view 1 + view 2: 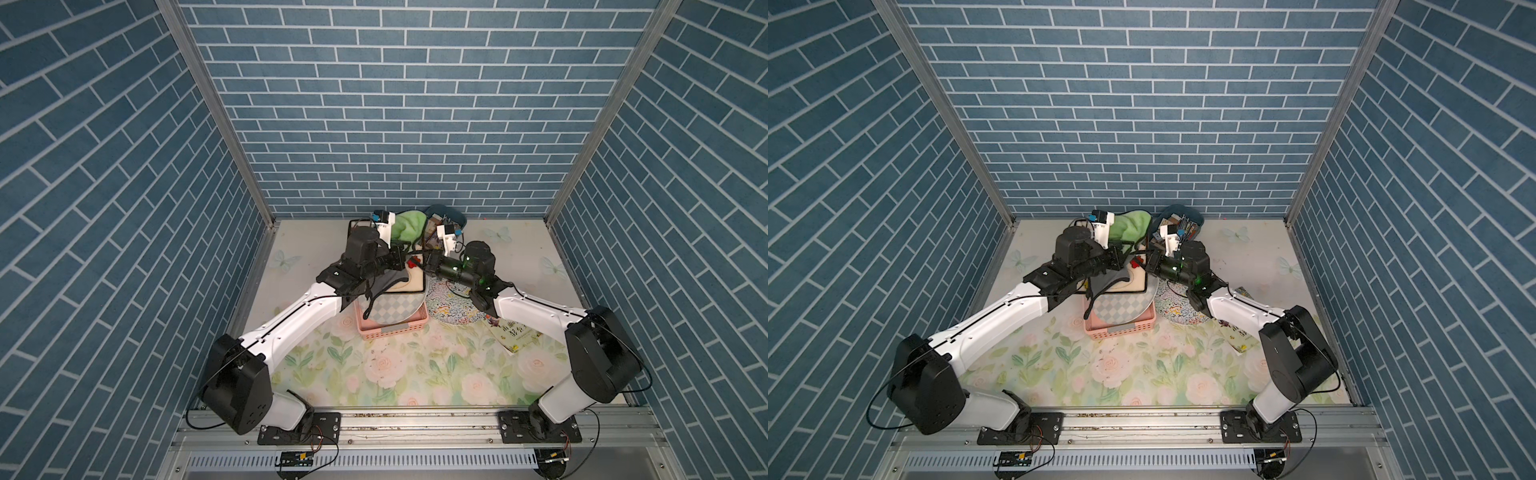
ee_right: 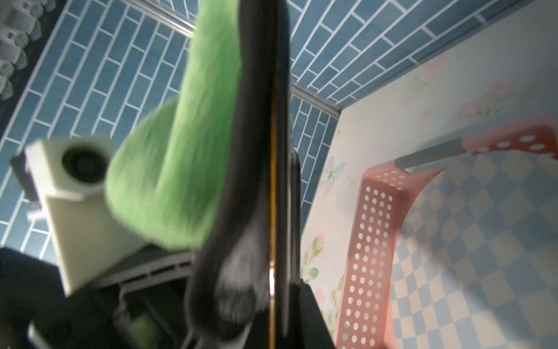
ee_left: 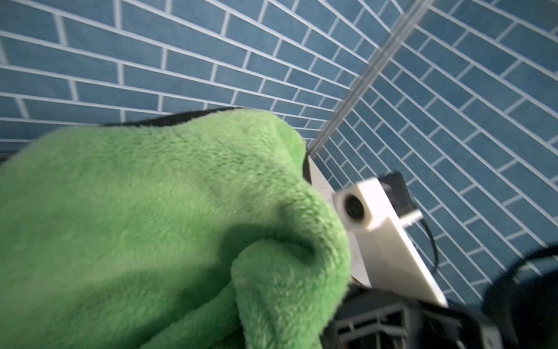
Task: Wipe the wet plate dry
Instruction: Wipe the plate with towel.
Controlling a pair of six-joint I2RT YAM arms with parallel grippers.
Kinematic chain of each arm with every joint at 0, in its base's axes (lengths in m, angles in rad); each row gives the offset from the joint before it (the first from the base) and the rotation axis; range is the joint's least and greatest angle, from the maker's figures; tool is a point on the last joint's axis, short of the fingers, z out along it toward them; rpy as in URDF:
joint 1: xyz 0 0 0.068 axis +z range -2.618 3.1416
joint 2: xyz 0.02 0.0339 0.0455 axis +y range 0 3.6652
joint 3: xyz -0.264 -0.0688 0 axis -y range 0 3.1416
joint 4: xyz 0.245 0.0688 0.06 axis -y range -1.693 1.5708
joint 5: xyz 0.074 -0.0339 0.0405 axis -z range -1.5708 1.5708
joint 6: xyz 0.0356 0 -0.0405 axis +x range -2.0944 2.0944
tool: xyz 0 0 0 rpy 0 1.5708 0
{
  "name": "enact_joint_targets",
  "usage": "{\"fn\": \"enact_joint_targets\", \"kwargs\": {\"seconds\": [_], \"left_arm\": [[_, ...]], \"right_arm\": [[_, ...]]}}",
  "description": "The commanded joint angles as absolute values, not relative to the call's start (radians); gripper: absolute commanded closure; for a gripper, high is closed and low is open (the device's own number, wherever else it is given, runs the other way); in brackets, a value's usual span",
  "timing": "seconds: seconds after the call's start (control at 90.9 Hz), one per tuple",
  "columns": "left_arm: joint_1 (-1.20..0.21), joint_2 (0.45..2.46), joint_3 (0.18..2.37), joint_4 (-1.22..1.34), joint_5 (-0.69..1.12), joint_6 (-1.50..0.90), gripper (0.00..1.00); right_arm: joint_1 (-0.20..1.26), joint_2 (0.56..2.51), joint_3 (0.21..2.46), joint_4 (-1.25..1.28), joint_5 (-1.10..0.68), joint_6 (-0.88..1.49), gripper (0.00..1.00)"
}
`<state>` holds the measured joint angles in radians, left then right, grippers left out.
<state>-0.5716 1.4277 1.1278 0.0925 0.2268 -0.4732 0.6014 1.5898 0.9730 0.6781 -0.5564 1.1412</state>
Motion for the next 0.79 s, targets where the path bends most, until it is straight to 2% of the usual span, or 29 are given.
{"fn": "enact_joint_targets", "kwargs": {"seconds": [0.0,0.077,0.143,0.242,0.319,0.407,0.528,0.649,0.781], "left_arm": [[-0.453,1.381,1.011,0.013,0.239,-0.558,1.00],[-0.347,1.321,0.967,0.027,0.229,-0.585,1.00],[-0.331,1.309,0.987,0.009,0.216,-0.553,1.00],[-0.376,1.365,1.058,0.040,0.355,-0.538,1.00],[-0.474,1.426,1.146,0.011,0.330,-0.483,1.00],[-0.537,1.481,1.252,-0.067,0.263,-0.434,1.00],[-0.499,1.469,1.233,-0.089,0.173,-0.476,1.00],[-0.517,1.444,1.164,-0.077,0.280,-0.452,1.00],[-0.648,1.467,1.079,-0.058,0.357,-0.428,1.00]], "right_arm": [[0.570,1.481,1.034,1.139,-0.593,1.246,1.00],[0.595,1.456,1.013,1.100,-0.614,1.202,1.00],[0.652,1.444,1.011,1.043,-0.632,1.136,1.00],[0.740,1.470,1.041,0.968,-0.653,1.052,1.00],[0.760,1.513,1.071,0.993,-0.668,1.053,1.00],[0.738,1.522,1.100,1.003,-0.649,1.057,1.00],[0.653,1.488,1.097,0.994,-0.603,1.088,1.00],[0.567,1.421,1.040,0.983,-0.537,1.120,1.00],[0.551,1.392,1.026,0.980,-0.528,1.120,1.00]]}}
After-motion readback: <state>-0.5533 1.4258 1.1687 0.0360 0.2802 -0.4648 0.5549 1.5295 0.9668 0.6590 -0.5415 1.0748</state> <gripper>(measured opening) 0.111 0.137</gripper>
